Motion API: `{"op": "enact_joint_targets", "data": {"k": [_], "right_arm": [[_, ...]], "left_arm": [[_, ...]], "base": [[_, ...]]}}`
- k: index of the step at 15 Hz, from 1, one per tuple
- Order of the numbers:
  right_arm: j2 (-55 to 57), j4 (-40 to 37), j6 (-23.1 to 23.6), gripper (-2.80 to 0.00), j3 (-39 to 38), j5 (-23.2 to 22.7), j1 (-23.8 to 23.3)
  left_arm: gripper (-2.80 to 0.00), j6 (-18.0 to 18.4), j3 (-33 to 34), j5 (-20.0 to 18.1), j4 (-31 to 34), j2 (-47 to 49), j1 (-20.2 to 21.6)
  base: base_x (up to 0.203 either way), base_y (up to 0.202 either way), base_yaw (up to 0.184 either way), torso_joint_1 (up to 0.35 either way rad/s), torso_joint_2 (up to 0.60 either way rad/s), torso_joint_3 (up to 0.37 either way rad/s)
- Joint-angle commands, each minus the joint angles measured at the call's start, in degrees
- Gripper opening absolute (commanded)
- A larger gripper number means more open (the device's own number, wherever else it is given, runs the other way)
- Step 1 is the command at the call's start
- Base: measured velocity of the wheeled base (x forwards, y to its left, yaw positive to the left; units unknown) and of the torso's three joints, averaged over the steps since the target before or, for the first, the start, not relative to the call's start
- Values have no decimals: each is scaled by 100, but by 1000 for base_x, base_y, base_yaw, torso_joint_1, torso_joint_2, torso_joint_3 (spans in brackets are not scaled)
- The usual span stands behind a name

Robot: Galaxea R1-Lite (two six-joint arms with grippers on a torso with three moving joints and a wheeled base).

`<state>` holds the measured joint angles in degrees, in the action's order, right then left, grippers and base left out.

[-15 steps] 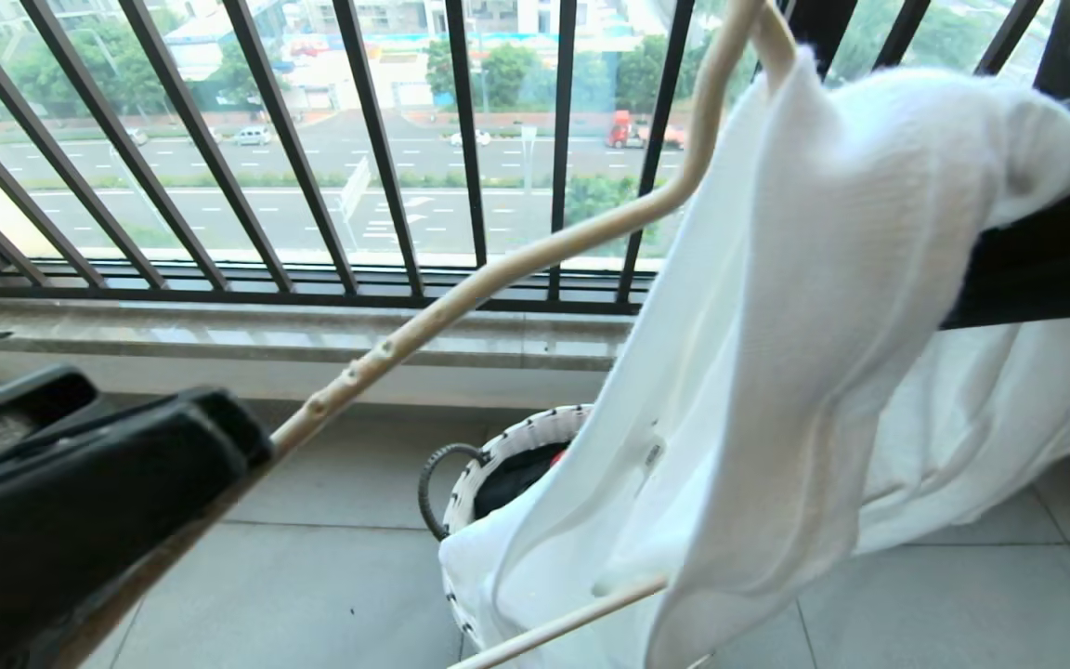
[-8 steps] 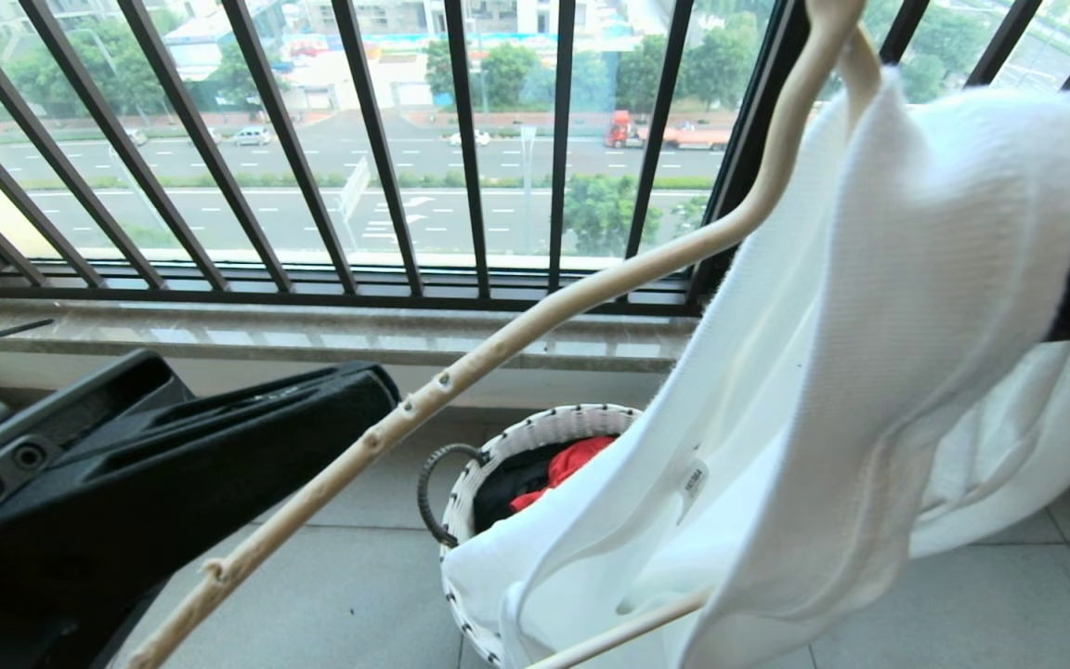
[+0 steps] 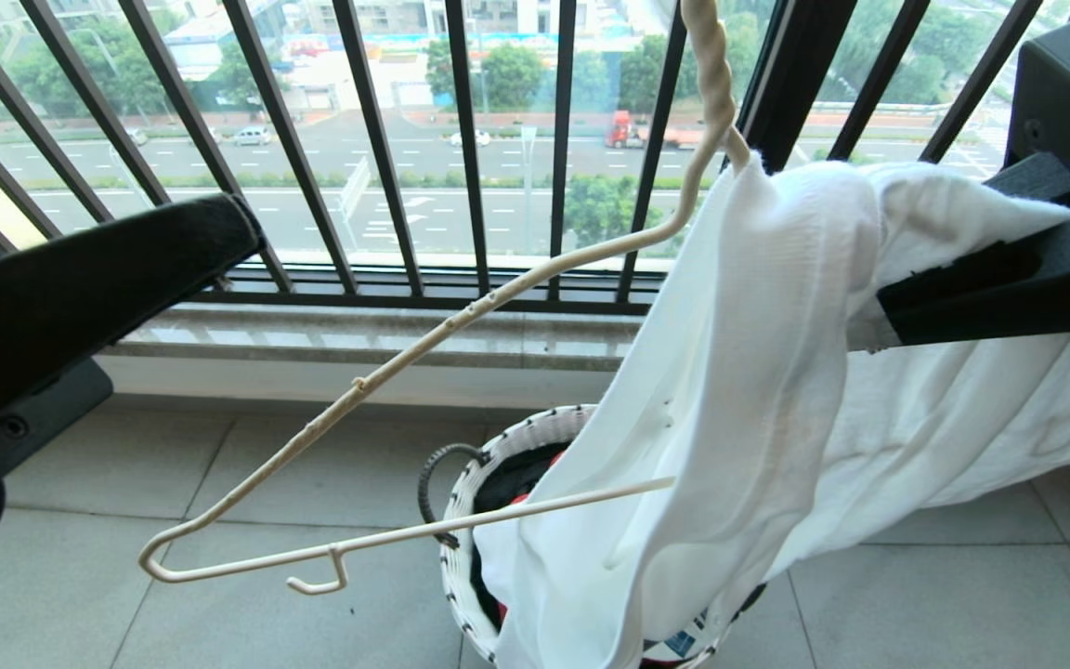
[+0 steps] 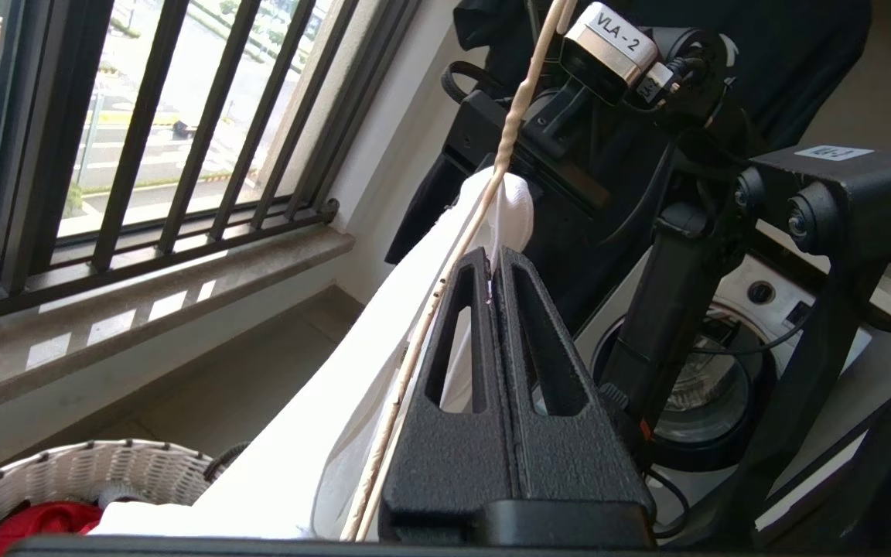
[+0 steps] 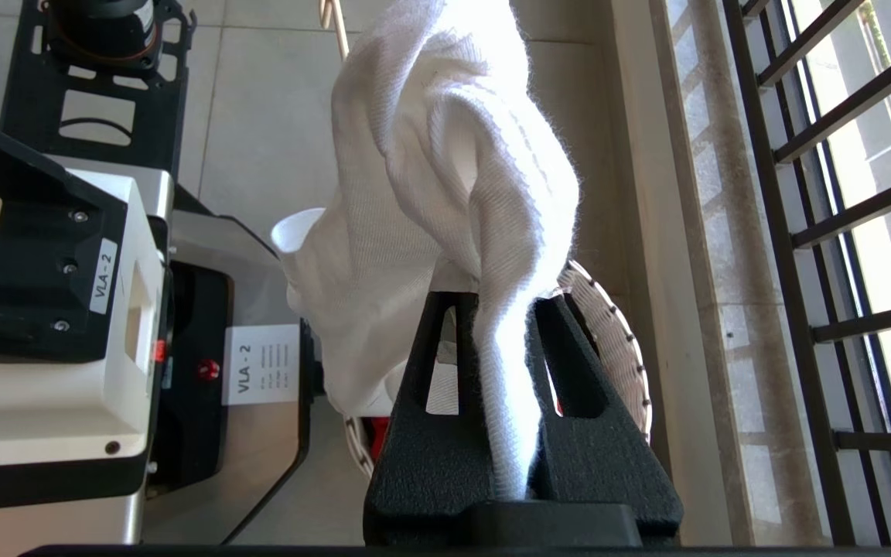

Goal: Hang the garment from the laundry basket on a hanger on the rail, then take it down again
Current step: Hang the clothes on the clothes rack

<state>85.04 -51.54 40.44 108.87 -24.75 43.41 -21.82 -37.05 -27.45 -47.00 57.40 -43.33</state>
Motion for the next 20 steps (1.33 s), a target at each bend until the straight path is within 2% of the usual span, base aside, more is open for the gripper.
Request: {"op": "enact_joint_targets", "data": {"k": [1,4,6,9,11,12,15,16,18,20], "right_arm": [[172,-15,-85,-280,23,37,-25],[241,30,-670,-280,143,420,-17],[225,30,-883,-280,241,527,-25],[209,316,-1292,-280,274,1175,-28],[141,581,-1664,-280,275,1285,-43],[98,714,-1837,-280,275,1312,-43],[-8,1115,-2322,-280,239,1541,31],[-58,1216,-2489,-280,196,1579,71],[-177,1290,-2584,-280,-79,1587,71],[-338,1843,-2585,-280,-619,1595,71]], "left_arm": [[-280,-15,-379,35,712,-360,62],[-280,-7,-1071,106,1990,-581,285],[-280,14,-1612,423,2913,-642,308],[-280,31,-2473,595,4334,-762,323],[-280,25,-3084,635,5509,-722,324],[-280,0,-3260,668,5841,-557,325],[-280,-130,-3360,795,6156,-23,325],[-280,-362,-3361,805,6159,175,325],[-280,-1069,-3373,818,6085,637,318],[-280,-1473,-3370,868,5926,1033,312]], "base": [[0,0,0,0,0,0],[0,0,0,0,0,0],[0,0,0,0,0,0],[0,0,0,0,0,0],[0,0,0,0,0,0],[0,0,0,0,0,0],[0,0,0,0,0,0],[0,0,0,0,0,0],[0,0,0,0,0,0],[0,0,0,0,0,0]]}}
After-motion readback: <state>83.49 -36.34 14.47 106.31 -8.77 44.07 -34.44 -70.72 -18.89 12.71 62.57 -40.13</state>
